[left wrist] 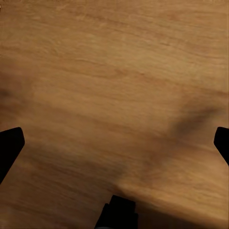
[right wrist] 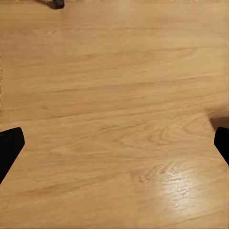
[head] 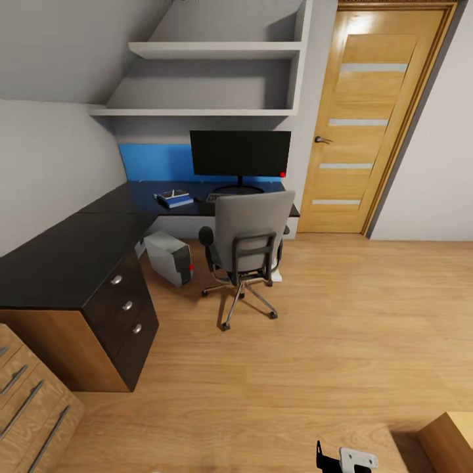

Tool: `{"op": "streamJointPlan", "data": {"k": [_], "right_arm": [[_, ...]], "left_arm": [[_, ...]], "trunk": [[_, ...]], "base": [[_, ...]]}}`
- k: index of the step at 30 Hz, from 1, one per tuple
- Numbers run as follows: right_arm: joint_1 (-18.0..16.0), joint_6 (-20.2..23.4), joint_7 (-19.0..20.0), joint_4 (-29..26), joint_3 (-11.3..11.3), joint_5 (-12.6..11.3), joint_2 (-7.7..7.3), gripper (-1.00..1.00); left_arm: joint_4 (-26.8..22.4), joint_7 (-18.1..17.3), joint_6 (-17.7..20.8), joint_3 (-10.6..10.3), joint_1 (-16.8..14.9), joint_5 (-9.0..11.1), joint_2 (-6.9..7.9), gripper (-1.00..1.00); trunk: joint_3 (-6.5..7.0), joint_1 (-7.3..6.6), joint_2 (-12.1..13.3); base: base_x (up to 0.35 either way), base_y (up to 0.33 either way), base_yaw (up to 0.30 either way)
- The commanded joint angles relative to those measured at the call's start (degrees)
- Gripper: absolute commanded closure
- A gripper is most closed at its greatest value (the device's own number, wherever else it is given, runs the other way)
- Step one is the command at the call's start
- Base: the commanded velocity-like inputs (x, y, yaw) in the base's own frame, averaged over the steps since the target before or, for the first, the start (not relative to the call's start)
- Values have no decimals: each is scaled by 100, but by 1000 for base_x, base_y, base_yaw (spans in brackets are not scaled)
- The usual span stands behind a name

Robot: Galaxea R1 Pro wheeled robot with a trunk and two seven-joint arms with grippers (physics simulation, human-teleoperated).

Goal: In the bedroom, organize the workspace by keeping the computer under the desk, ensuring the monitor is on the desk, placing the keyboard on the desk next to the monitor, placing the mouse on the desk next to the keyboard, moving the folder from the swivel chair onto the desk next to the mouse, stacking the notebook on top of the folder with the pen on top of the notebook, and positioning the swivel chair next to the desk.

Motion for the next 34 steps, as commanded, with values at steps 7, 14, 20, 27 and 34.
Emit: {"op": "streamJointPlan", "data": {"k": [7, 14, 20, 27, 34], "right_arm": [[-6, -5, -46, 12, 44, 6, 5, -100], [-3, -5, -46, 12, 44, 6, 5, -100], [-5, -5, -46, 12, 48, 6, 5, -100], [-6, -5, -46, 12, 43, 6, 5, -100], [-4, -5, -46, 12, 44, 6, 5, -100]], "left_arm": [[3, 8, -30, -49, -3, 39, -7, -100], [3, -2, 21, -56, -3, 39, -67, -100], [3, -5, 51, -57, -3, 39, -100, -100], [3, 2, 53, -54, -3, 39, -113, -100], [3, 6, 47, -49, -3, 46, -109, -100]], "trunk": [[121, -155, 280], [247, -309, 561], [355, -440, 801], [391, -484, 882], [391, -484, 882]], "base": [[0, 0, 0], [0, 0, 0], [0, 0, 0], [0, 0, 0], [0, 0, 0]]}}
